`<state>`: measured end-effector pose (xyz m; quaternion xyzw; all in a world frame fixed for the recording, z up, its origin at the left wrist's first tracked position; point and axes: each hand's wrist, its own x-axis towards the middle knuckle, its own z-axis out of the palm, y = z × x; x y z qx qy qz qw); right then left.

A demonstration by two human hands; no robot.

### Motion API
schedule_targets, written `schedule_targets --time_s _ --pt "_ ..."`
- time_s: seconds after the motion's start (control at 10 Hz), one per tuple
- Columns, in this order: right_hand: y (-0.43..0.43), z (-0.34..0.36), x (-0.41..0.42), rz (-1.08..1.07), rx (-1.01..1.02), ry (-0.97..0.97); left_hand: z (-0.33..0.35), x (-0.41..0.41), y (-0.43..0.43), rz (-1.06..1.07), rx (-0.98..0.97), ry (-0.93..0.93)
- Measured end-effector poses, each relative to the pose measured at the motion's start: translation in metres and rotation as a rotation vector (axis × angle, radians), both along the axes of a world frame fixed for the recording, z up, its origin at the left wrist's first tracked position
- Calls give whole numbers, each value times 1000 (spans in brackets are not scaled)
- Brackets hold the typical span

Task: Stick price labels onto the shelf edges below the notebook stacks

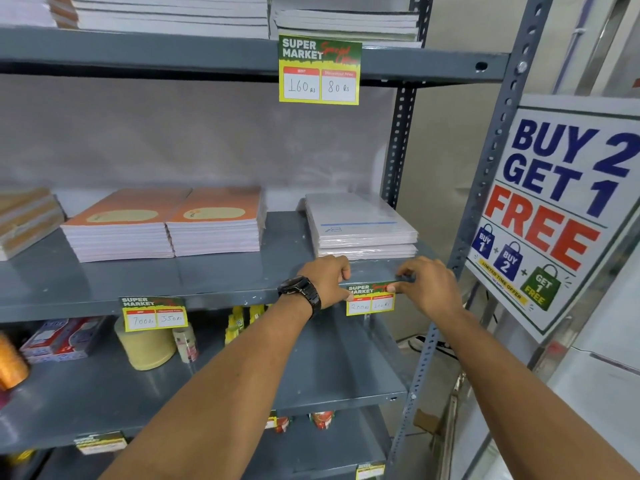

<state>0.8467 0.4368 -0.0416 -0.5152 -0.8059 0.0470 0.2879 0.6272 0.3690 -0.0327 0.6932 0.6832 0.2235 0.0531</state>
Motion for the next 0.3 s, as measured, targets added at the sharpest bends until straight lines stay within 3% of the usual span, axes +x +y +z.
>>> schedule_targets --time_s 0.2,0.3 --pt "-13 -4 -5 -26 79 -190 3 4 -17 -28 -57 48" --pt "-35 -10 -16 -25 200 -201 8 3 -37 -136 -88 -65"
